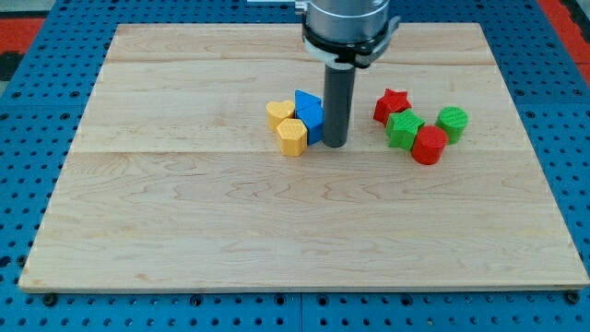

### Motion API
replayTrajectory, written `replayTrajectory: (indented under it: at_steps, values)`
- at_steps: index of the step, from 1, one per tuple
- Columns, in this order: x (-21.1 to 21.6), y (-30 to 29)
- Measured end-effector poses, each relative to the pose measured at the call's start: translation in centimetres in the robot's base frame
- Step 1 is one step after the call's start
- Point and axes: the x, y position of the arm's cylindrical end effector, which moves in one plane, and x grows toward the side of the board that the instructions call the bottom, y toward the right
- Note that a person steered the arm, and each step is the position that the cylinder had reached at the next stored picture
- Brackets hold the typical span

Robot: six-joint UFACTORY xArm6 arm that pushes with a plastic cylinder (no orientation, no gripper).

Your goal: Separate the blue and yellow blocks from each other

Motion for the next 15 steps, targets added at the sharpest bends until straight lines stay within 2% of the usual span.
replayTrajectory:
  at_steps: [1,3,6,8,10,12,13,14,15]
  values:
    - [0.2,5.0]
    - [-1.4,6.4]
    - [-1.6,3.1]
    - [-1.6,-4.5]
    - [-1.4,-6.0]
    - [0.0,-6.0]
    - [2.6,-6.0]
    - [5.4,-7.5]
    - [4.8,-12.6]
